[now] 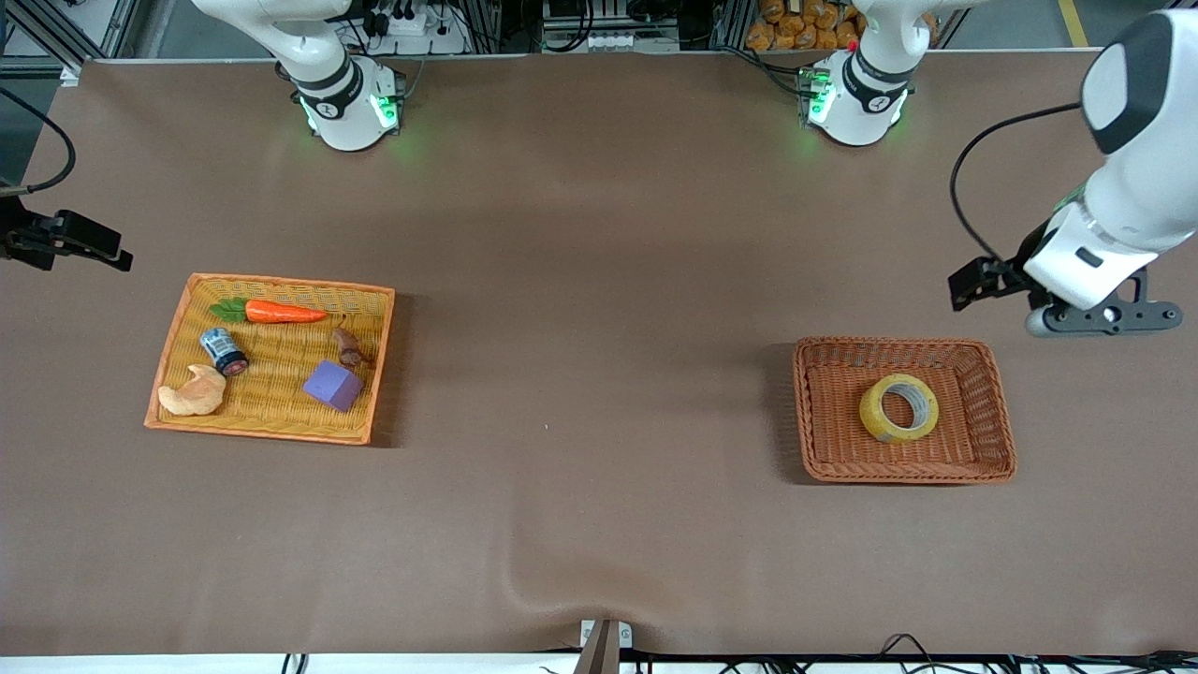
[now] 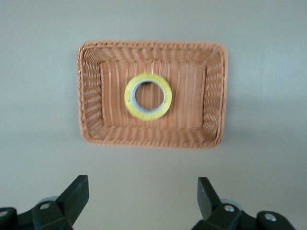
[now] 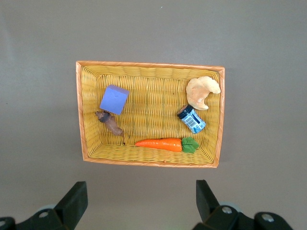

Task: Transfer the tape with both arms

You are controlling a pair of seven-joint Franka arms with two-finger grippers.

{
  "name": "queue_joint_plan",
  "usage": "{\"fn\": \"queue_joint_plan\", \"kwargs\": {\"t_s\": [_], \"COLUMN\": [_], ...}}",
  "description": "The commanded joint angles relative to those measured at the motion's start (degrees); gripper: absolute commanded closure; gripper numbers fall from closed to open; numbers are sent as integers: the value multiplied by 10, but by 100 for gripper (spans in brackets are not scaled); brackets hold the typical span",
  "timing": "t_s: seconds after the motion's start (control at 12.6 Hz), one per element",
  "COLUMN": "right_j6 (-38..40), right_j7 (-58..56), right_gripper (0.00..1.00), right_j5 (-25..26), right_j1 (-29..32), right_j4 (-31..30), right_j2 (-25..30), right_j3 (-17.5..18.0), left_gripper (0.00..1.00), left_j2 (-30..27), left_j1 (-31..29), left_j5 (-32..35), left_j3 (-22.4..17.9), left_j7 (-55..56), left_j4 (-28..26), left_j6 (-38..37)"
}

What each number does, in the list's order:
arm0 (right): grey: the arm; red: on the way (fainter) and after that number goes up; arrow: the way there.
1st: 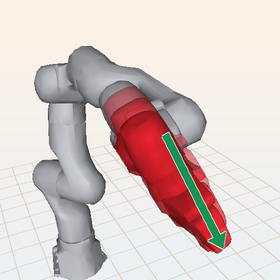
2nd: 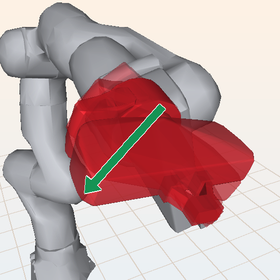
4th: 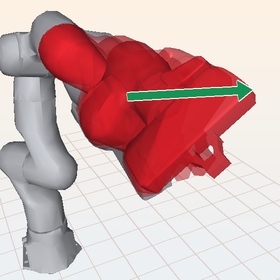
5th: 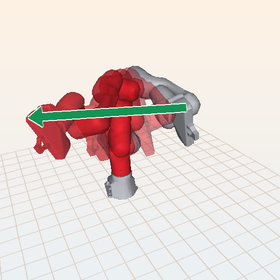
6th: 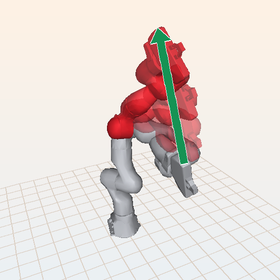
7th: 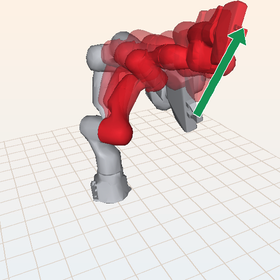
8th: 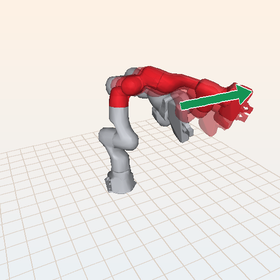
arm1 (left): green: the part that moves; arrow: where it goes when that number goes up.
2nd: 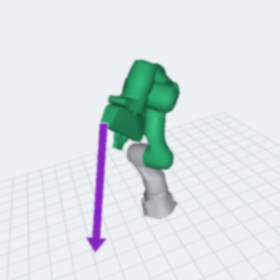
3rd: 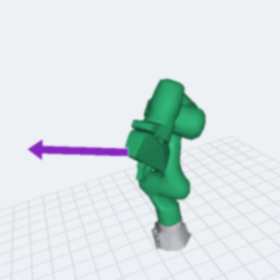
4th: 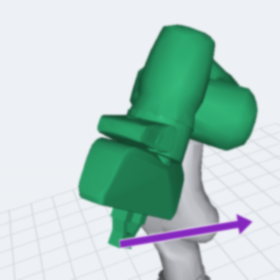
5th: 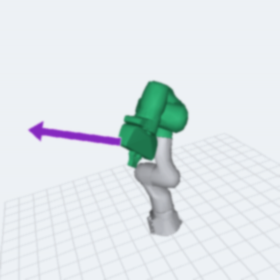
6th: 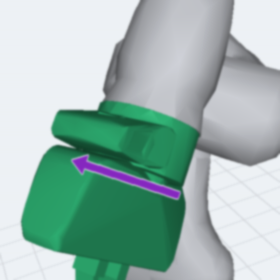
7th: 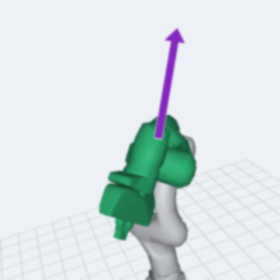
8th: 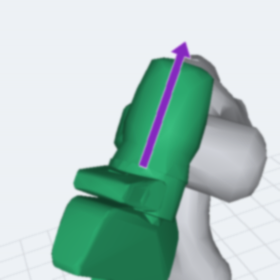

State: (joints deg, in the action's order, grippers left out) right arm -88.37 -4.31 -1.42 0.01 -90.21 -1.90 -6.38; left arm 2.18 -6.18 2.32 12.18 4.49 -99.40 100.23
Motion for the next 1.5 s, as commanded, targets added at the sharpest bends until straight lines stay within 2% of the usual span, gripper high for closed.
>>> {"fn": "queue_joint_plan", "kwargs": {"t_s": [0.0,0.08,0.24,0.32,0.71,1.42], "right_j6": [5,5,4,3,3,2], "right_j7": [4,4,4,4,4,4], "right_gripper": [0,0,0,0,0,0], "right_j5": [5,6,6,5,7,8], "right_j1": [2,2,4,3,-1,0], "right_j4": [10,10,10,10,10,11], "right_j2": [-4,-4,-4,-4,-4,-4], "right_j3": [3,3,3,3,3,3], "left_gripper": [0,0,0,0,0,0], "left_j2": [-3,-4,-3,-4,-24,-25], "left_j1": [6,26,100,114,110,111], "left_j5": [-11,-14,-21,-20,-37,-29], "left_j3": [-8,-36,-113,-125,-120,-123], "left_j7": [-56,-63,-52,-43,-33,-35], "left_j4": [44,59,97,108,121,127], "left_j6": [-71,-78,-107,-119,-166,-163]}}
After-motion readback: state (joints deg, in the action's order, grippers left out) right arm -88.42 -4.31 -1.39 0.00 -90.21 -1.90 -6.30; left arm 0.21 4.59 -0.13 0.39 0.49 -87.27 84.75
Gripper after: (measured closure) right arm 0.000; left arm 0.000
